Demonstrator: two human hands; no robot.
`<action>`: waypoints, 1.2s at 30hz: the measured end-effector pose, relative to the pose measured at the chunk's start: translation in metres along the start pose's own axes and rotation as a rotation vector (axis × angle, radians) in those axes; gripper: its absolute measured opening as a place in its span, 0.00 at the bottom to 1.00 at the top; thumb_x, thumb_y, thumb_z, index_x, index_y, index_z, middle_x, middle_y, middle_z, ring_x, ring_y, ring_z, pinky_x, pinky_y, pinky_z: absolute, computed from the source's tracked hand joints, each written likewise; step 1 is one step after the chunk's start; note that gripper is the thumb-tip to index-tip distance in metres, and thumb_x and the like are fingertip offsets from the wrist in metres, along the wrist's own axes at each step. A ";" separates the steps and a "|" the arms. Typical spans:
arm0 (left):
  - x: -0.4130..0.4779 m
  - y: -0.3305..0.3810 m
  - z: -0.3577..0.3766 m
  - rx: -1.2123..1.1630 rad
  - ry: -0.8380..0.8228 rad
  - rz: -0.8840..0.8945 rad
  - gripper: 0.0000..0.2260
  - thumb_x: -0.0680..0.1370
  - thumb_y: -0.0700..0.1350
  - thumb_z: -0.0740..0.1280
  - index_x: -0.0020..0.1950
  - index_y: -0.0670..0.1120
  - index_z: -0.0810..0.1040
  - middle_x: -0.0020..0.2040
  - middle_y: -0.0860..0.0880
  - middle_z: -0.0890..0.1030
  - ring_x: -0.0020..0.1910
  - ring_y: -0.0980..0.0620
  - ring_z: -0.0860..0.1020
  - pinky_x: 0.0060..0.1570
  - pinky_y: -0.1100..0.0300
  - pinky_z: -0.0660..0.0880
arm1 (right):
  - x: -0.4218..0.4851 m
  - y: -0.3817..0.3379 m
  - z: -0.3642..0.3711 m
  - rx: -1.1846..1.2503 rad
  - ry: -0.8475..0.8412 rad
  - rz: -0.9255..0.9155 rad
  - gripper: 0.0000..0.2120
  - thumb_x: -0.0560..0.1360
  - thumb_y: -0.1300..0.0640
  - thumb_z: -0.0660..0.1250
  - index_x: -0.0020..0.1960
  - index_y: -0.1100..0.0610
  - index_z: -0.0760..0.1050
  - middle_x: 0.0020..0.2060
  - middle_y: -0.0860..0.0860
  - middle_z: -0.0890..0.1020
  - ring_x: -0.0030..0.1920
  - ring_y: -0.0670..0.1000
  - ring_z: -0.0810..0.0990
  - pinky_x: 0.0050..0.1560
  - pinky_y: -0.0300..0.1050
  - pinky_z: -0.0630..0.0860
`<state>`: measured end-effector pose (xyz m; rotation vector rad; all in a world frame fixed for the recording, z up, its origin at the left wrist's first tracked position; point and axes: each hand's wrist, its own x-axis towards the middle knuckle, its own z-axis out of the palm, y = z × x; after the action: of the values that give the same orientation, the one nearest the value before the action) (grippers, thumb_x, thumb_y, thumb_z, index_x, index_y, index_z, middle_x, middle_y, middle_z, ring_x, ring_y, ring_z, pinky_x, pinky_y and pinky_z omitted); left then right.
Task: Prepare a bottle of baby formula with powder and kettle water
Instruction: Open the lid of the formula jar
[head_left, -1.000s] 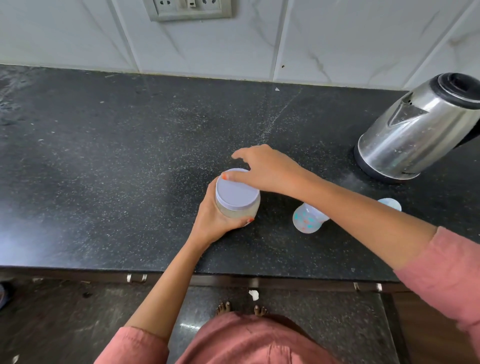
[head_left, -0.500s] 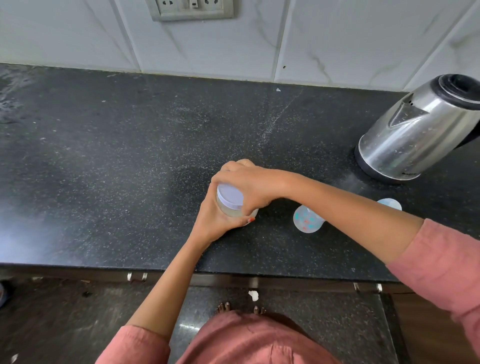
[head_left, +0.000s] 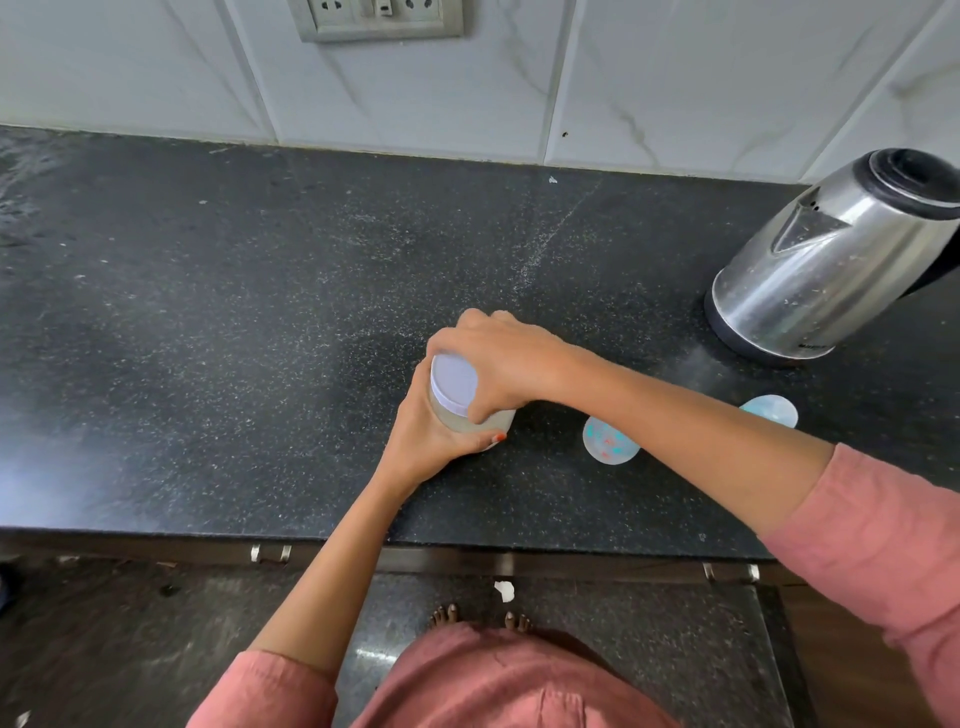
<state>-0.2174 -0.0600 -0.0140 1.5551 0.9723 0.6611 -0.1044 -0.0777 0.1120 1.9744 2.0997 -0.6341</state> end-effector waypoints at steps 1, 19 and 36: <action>0.000 0.000 0.000 0.008 0.001 0.000 0.39 0.51 0.55 0.75 0.58 0.66 0.62 0.57 0.63 0.73 0.58 0.65 0.72 0.51 0.70 0.69 | 0.001 0.001 -0.001 0.002 -0.048 -0.051 0.33 0.67 0.62 0.70 0.68 0.48 0.62 0.62 0.52 0.65 0.64 0.55 0.63 0.48 0.48 0.69; 0.001 -0.005 0.001 -0.013 0.010 -0.002 0.43 0.51 0.54 0.76 0.63 0.60 0.62 0.60 0.57 0.74 0.61 0.59 0.72 0.57 0.61 0.71 | 0.001 -0.001 0.000 -0.024 0.003 -0.025 0.32 0.68 0.57 0.71 0.68 0.46 0.63 0.63 0.51 0.66 0.64 0.56 0.64 0.45 0.47 0.66; 0.002 -0.005 0.002 -0.031 0.008 0.003 0.44 0.51 0.54 0.76 0.64 0.58 0.62 0.61 0.55 0.74 0.61 0.58 0.72 0.58 0.58 0.71 | -0.003 -0.001 0.002 0.011 0.113 0.077 0.33 0.68 0.49 0.71 0.69 0.46 0.61 0.63 0.52 0.67 0.61 0.57 0.70 0.47 0.48 0.63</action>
<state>-0.2163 -0.0591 -0.0197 1.5279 0.9614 0.6825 -0.1052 -0.0810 0.1112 2.1326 2.0748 -0.5335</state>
